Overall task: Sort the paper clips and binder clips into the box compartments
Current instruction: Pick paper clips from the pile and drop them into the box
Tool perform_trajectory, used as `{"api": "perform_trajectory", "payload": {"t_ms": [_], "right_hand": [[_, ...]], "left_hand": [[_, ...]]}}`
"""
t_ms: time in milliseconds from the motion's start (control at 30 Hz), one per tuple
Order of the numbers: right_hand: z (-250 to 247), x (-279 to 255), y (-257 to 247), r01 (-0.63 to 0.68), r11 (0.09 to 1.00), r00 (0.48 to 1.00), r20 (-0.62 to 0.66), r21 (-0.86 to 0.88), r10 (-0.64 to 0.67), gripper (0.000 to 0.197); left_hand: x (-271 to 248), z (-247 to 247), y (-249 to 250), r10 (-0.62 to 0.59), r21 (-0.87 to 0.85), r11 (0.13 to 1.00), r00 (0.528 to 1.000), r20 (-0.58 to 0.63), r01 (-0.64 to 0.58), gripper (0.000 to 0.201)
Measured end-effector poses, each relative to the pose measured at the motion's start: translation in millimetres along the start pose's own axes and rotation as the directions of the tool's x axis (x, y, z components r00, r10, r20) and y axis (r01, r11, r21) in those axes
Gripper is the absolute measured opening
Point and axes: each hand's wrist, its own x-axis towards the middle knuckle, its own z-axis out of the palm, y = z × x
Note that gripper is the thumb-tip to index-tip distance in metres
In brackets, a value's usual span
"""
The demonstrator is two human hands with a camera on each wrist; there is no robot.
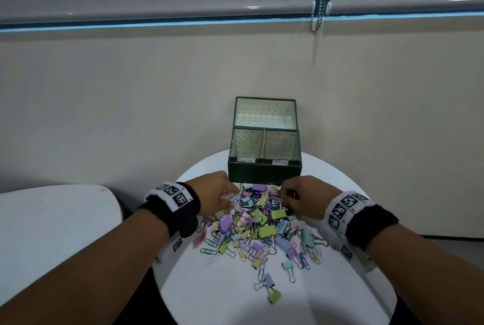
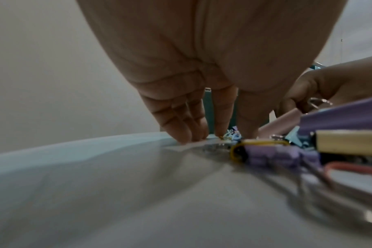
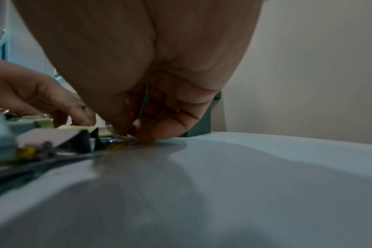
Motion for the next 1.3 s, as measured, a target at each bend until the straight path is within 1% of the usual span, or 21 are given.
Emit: {"api": "perform_trajectory", "payload": {"t_ms": [100,167,200,267,333,367,400,500,600,667,733,767,833,900,967,1000,1067,1100,1167,1233,1300], "right_hand": [[-3.5,-0.6,-1.1,-0.024,0.999,0.995,-0.1,0.035,0.028,0.013],[-5.1,0.5,0.0,-0.033,0.998,0.991,-0.13,0.061,0.041,0.017],[-5.3,1.0,0.5,-0.032,0.997,0.989,-0.141,0.075,0.043,0.016],[-4.9,0.8,1.1,-0.024,0.994,0.984,-0.175,0.105,0.042,0.011],[-4.9,0.3,0.9,-0.029,0.99,0.978,-0.201,0.139,0.057,0.027],[-6.2,-0.3,-0.2,-0.038,0.989,0.978,-0.199,0.144,0.067,0.033],[-8.3,-0.3,-1.7,-0.044,0.989,0.978,-0.198,0.142,0.072,0.033],[-16.3,-0.4,-5.2,-0.052,0.973,0.965,-0.241,0.224,0.107,0.024],[-29.7,6.2,-2.5,-0.048,0.924,0.921,-0.342,0.38,0.189,0.014],[-42.2,13.9,-1.0,-0.054,0.85,0.889,-0.362,0.525,0.281,0.01],[-53.9,23.0,0.7,-0.054,0.758,0.871,-0.341,0.65,0.354,0.009],[-58.5,27.7,1.6,-0.057,0.717,0.87,-0.317,0.695,0.377,0.009],[-64.9,36.5,2.3,-0.067,0.646,0.871,-0.271,0.76,0.409,0.008],[-68.1,44.4,1.9,-0.069,0.613,0.863,-0.261,0.787,0.433,0.007],[-69.8,49.4,0.4,-0.082,0.645,0.864,-0.268,0.76,0.426,0.007],[-70.7,50.3,-0.8,-0.091,0.658,0.87,-0.262,0.748,0.417,0.008],[-72.9,49.6,-1.2,-0.108,0.648,0.881,-0.23,0.754,0.414,0.009],[-74.0,48.3,0.0,-0.118,0.647,0.879,-0.224,0.753,0.421,0.011],[-75.2,42.3,3.0,-0.132,0.68,0.86,-0.257,0.721,0.44,0.018],[-72.2,30.6,5.5,-0.122,0.735,0.842,-0.323,0.667,0.433,0.016],[-63.5,16.8,7.3,-0.118,0.806,0.848,-0.364,0.58,0.386,0.014]], "left_hand": [[2.4,0.3,0.1,-0.034,-0.057,0.998,0.999,-0.016,0.033,0.018],[3.6,1.3,-0.7,-0.047,-0.065,0.997,0.998,-0.035,0.044,0.004],[3.4,1.6,-1.5,-0.054,-0.071,0.996,0.997,-0.049,0.05,0.002],[2.5,2.4,-3.7,-0.072,-0.093,0.994,0.992,-0.106,0.062,0.006],[0.9,2.8,-6.2,-0.089,-0.146,0.987,0.979,-0.185,0.062,0.005],[0.3,3.2,-7.0,-0.099,-0.178,0.982,0.97,-0.223,0.059,0.012],[0.6,3.9,-7.9,-0.096,-0.198,0.979,0.962,-0.257,0.045,0.018],[-1.5,1.1,-5.6,-0.075,-0.193,0.981,0.956,-0.283,0.02,0.017],[-2.8,-4.2,-6.4,-0.073,-0.272,0.962,0.96,-0.27,-0.003,0.007],[-3.5,-11.9,-5.9,-0.109,-0.405,0.914,0.966,-0.233,0.006,0.007],[-3.5,-24.7,-2.9,-0.165,-0.553,0.833,0.964,-0.208,0.023,0.004],[-3.0,-32.1,-1.9,-0.182,-0.628,0.778,0.963,-0.197,0.019,0.002],[-0.9,-47.4,0.0,-0.184,-0.763,0.647,0.97,-0.16,-0.003,0.009],[3.7,-59.5,2.1,-0.175,-0.854,0.52,0.976,-0.131,-0.021,0.014],[12.3,-67.5,6.8,-0.191,-0.908,0.417,0.975,-0.117,-0.027,0.014],[17.6,-70.2,10.6,-0.206,-0.923,0.383,0.972,-0.113,-0.026,0.013],[30.0,-73.4,19.6,-0.224,-0.934,0.356,0.968,-0.115,-0.028,0.01],[35.6,-74.2,24.6,-0.229,-0.936,0.351,0.966,-0.119,-0.032,0.009],[47.3,-73.6,33.8,-0.246,-0.934,0.356,0.96,-0.133,-0.038,0.01],[58.6,-70.6,43.0,-0.285,-0.915,0.402,0.947,-0.149,-0.023,0.011],[71.5,-65.5,49.1,-0.328,-0.889,0.458,0.93,-0.168,0.0,0.012]]}}
